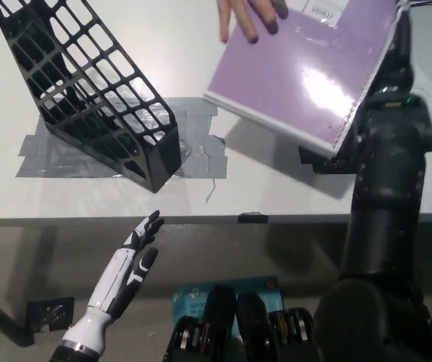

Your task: A shelf with a book inside it is placed on the center of the desk infront of the robot. The robot uses its right hand to grab the book, take it out and hand it to a person.

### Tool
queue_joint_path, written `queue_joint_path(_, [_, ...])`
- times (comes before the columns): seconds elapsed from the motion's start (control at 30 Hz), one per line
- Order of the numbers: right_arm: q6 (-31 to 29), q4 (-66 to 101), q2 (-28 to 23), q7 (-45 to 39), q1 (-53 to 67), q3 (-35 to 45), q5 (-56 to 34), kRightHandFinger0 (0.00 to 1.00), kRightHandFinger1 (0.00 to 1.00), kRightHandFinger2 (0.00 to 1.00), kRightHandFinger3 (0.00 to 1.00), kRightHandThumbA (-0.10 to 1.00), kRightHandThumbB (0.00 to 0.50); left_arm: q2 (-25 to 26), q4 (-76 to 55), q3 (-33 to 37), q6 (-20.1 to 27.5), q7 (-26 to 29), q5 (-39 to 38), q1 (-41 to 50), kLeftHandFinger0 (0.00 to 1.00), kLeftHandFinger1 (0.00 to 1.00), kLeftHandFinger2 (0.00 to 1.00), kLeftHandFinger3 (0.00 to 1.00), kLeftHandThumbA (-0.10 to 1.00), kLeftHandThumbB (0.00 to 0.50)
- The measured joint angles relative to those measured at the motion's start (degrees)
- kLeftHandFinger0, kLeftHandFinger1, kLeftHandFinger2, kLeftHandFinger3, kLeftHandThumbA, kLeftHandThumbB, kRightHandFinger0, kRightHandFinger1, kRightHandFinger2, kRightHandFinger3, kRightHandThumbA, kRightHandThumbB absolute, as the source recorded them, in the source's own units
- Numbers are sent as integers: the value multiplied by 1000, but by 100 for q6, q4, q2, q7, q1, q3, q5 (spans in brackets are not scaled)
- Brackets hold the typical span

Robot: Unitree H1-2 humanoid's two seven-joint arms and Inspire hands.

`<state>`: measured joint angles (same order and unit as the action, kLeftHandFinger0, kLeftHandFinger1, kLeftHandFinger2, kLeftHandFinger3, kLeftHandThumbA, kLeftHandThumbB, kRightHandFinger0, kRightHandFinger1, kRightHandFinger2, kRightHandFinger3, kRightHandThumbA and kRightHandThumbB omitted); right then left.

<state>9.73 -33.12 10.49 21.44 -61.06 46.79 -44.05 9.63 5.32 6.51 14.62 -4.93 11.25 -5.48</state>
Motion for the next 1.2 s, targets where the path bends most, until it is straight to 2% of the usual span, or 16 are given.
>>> queue_joint_path(0.07, [-63,-159,-3,2,34,29,-44,0,120,556,1000,-100,9,0,-4,-4,0,0,2,2,1000,1000,1000,1000,1000,281])
queue_joint_path(0.13, [-170,-375,-21,-18,54,32,-71,0,138,558,1000,-100,37,0,-4,-7,0,0,3,2,1000,1000,1000,1000,1000,285])
queue_joint_path(0.17, [-198,-437,-32,-36,58,19,-71,591,839,1000,1000,185,181,0,-4,-8,0,0,3,2,1000,1000,1000,1000,1000,285])
queue_joint_path(0.2, [-246,-543,-60,-69,66,-37,-69,824,958,1000,1000,171,204,0,-4,-10,0,0,2,2,1000,1000,1000,1000,1000,285])
queue_joint_path(0.23, [-254,-576,-76,-97,76,-86,-67,1000,1000,1000,1000,286,228,0,-4,-11,0,0,2,2,1000,1000,1000,1000,1000,283])
queue_joint_path(0.27, [-257,-594,-98,-166,107,-171,-67,1000,1000,1000,1000,387,318,0,-4,-11,0,0,2,2,1000,1000,1000,1000,1000,282])
queue_joint_path(0.3, [-249,-603,-118,-288,150,-279,-68,1000,1000,1000,1000,448,364,0,-3,-12,0,0,2,2,1000,1000,1000,1000,1000,281])
queue_joint_path(0.43, [-199,-602,-140,-641,340,-597,-67,1000,1000,1000,1000,521,474,0,-1,-12,-1,0,4,3,1000,1000,1000,1000,1000,289])
queue_joint_path(0.6, [-145,-568,-211,-1100,700,-1088,-46,1000,1000,1000,1000,624,480,0,0,-13,-4,0,4,2,1000,1000,1000,1000,1000,287])
queue_joint_path(0.77, [-127,-377,-370,-1551,977,-1532,-28,1000,1000,1000,1000,665,500,0,-2,-20,-10,0,2,0,1000,1000,1000,1000,1000,282])
queue_joint_path(0.93, [-142,164,-562,-1885,1019,-1890,8,1000,1000,1000,1000,851,500,0,-2,-26,-13,0,1,-16,1000,1000,1000,1000,1000,279])
queue_joint_path(0.97, [-153,429,-650,-1986,1033,-2061,70,1000,1000,1000,1000,827,500,0,-2,-26,-14,0,2,-27,1000,1000,1000,1000,1000,279])
queue_joint_path(1.0, [-158,573,-700,-2039,1040,-2144,108,1000,1000,1000,1000,901,437,0,-2,-28,-14,0,2,-33,1000,1000,1000,1000,1000,287])
queue_joint_path(1.07, [-157,885,-773,-2080,1105,-2303,196,1000,1000,1000,1000,943,430,0,-2,-28,-14,0,3,-44,1000,1000,1000,1000,1000,280])
queue_joint_path(1.17, [-136,1529,-876,-2085,1345,-2560,339,1000,1000,1000,1000,883,440,-1,0,-28,-15,0,4,-50,1000,1000,1000,1000,1000,285])
queue_joint_path(1.2, [-127,1728,-908,-2084,1437,-2639,398,1000,1000,1000,1000,930,441,0,2,-28,-16,0,6,-50,1000,1000,1000,1000,1000,291])
